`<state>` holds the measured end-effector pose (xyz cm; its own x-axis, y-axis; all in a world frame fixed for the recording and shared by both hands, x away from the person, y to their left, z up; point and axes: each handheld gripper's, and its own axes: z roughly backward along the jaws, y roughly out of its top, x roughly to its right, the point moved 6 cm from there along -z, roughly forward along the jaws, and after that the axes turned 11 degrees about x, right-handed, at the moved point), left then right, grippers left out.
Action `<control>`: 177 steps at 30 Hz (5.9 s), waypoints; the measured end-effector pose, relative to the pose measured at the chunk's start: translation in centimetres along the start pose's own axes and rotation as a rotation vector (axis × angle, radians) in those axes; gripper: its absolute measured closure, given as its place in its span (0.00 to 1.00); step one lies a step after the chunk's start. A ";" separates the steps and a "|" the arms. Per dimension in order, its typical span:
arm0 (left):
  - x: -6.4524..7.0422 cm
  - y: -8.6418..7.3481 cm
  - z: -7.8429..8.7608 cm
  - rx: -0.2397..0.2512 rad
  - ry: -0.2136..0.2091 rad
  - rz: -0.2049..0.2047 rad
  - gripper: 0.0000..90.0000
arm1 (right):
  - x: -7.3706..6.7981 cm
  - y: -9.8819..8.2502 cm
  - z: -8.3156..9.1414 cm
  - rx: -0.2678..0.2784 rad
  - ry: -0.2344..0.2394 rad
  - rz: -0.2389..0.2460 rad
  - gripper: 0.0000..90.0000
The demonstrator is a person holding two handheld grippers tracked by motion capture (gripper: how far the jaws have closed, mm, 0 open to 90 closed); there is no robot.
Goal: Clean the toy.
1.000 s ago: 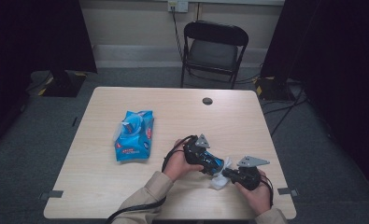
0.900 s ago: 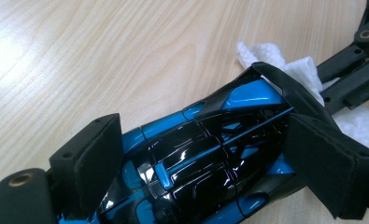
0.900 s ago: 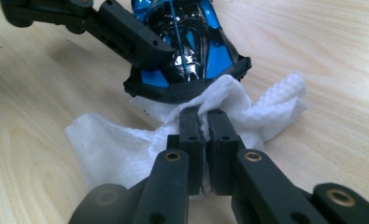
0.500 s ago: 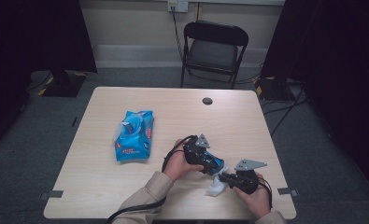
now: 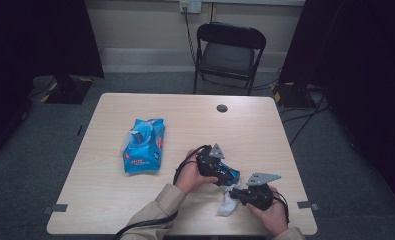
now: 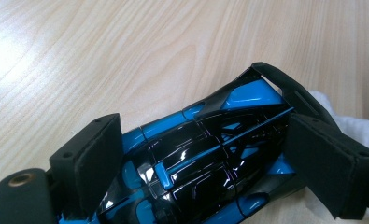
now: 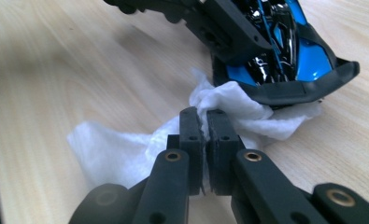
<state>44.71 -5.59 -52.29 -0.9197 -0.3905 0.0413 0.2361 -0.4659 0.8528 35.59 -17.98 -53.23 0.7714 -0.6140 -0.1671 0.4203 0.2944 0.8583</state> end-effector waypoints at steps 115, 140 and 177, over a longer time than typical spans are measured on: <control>0.0 0.7 2.2 0.018 -0.004 -0.001 0.21 | 2.8 1.3 3.5 0.030 -0.041 -0.031 0.96; -0.7 -1.2 2.7 -0.001 -0.009 0.033 0.19 | 10.2 5.7 1.5 0.070 -0.223 -0.110 0.96; -1.0 -1.0 1.9 0.015 -0.002 0.048 0.13 | 11.2 6.5 -5.2 0.043 -0.284 -0.108 0.58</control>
<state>44.81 -3.17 -52.20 -0.9080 -0.4105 0.0832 0.2751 -0.4347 0.8575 49.46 -19.13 -52.09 0.5562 -0.8221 -0.1218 0.4677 0.1885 0.8635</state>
